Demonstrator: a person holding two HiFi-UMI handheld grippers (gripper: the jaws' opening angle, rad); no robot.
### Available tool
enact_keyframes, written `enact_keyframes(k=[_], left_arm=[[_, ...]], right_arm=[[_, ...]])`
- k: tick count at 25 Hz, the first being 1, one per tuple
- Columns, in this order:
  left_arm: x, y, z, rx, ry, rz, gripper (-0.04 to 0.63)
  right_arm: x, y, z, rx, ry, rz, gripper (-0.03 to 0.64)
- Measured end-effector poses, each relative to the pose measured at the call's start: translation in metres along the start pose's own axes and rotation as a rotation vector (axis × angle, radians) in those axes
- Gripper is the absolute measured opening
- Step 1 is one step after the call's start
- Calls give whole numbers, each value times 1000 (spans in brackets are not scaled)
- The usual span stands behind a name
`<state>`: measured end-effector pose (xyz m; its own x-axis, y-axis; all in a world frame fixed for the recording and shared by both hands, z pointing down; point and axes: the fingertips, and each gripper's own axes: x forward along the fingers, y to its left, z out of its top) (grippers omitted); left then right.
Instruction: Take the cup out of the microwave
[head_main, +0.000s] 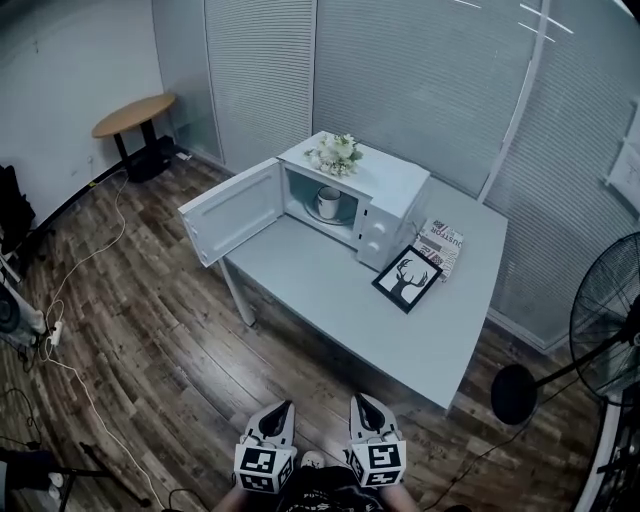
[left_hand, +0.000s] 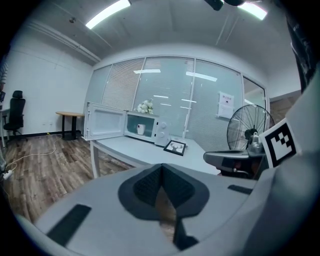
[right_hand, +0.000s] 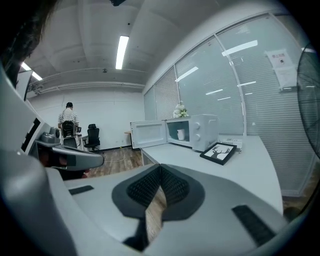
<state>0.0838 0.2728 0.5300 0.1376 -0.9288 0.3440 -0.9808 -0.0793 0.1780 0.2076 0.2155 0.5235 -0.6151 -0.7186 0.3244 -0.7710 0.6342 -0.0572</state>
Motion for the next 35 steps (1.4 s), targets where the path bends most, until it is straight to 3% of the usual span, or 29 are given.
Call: enact_keyframes(k=[12, 25, 35], left_arm=[[63, 21, 17, -1, 2, -51, 5], [168, 110, 88, 33, -25, -106, 5], [218, 154, 106, 46, 12, -178, 5]], right_arm=[[52, -11, 2, 27, 23, -14, 5], [173, -30, 49, 57, 27, -93, 5], [232, -27, 59, 83, 60, -151, 5]])
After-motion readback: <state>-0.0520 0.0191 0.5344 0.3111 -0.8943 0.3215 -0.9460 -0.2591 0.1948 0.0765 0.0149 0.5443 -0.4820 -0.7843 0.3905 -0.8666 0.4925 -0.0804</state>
